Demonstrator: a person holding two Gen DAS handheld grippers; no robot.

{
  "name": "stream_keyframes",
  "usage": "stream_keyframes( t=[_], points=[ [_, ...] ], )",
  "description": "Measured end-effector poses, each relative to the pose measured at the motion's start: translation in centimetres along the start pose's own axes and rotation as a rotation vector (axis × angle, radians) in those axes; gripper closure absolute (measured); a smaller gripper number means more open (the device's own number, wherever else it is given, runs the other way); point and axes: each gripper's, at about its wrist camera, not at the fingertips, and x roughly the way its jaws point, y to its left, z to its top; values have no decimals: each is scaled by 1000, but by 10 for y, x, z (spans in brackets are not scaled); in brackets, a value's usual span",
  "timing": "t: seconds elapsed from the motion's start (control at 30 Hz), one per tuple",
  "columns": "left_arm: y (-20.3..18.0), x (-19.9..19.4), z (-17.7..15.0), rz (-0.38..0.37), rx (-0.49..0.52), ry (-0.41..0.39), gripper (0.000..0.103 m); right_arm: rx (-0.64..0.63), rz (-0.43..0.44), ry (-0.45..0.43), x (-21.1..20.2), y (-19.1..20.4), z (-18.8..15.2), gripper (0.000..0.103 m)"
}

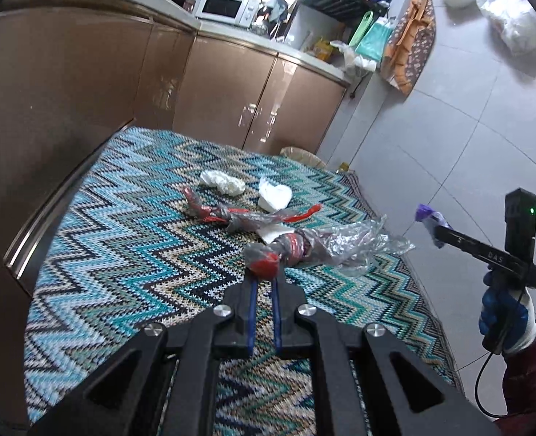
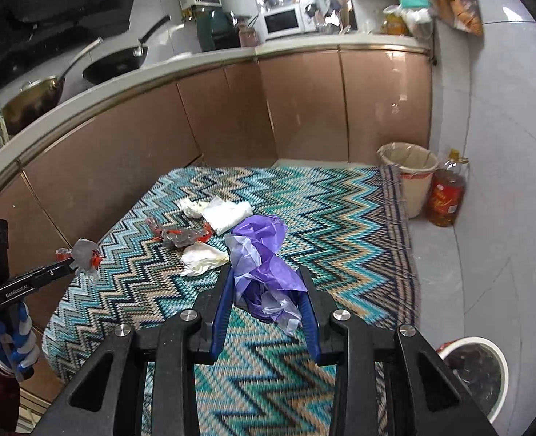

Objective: Collect trash
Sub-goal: 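Grasp the purple glove with the right tool while the left tool grasps red-tied plastic, then carry the purple glove to the white bin and open the right tool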

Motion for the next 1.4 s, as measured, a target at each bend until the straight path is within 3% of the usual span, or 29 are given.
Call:
stream_keyframes(
  t=[0.37,0.63,1.03,1.4],
  points=[
    [-50,-57,1,-15,80,-81,97,34,-26,-120,-87,-5,-31,71],
    [-119,-47,7,-77,171,-60,97,103,-72,-198,-135,-42,-57,71],
    [-282,55,4,-228,403,117,97,263,-253,-187,-169,-146,-116,71],
    [-414,203,-25,-282,577,328,97,413,-325,-75,-144,-229,-159,71]
  ],
)
